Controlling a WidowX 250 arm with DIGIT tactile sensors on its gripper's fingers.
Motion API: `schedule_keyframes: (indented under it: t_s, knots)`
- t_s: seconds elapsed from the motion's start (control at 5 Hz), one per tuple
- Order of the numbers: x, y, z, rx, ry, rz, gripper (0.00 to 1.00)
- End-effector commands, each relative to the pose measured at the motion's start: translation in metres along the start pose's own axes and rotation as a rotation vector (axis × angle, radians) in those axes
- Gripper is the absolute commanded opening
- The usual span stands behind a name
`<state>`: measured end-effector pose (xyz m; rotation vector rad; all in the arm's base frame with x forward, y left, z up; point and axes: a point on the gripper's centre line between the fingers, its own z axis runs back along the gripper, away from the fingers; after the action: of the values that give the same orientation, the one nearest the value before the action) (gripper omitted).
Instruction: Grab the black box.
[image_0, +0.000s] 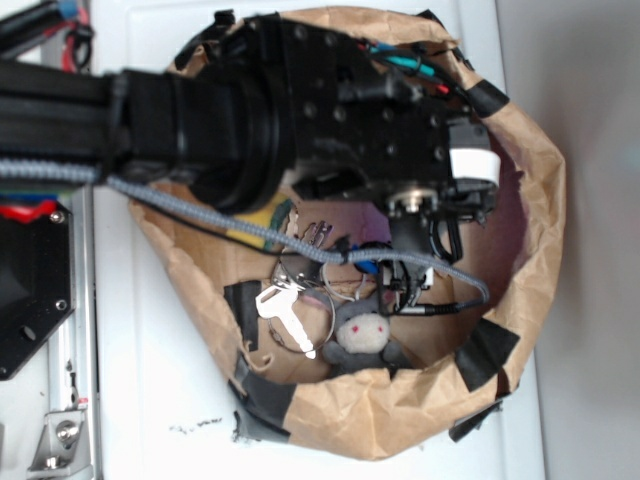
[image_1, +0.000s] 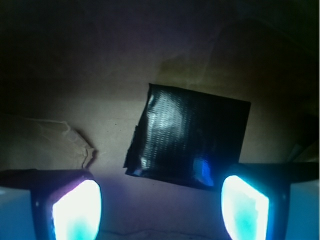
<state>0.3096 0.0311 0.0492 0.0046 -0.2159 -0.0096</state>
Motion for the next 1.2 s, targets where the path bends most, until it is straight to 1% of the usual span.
schedule_keyframes:
  t_s: [0.0,0.2,0.4,0.6,0.8,1.0]
  knots:
    - [0.025,0.003,0.019,0.029,-0.075,0.012,1.0]
    - [0.025,0.002,0.02,0.02,-0.111,0.006,1.0]
    - [0.027,0.003,-0.011,0.02,-0.11,-0.013,1.0]
    - [0.025,0.008,-0.029,0.018,-0.076,-0.005,1.0]
    - [0.026,0.02,-0.041,0.023,-0.042,0.017,1.0]
    - [0.024,0.025,-0.034,0.033,-0.058,0.032,1.0]
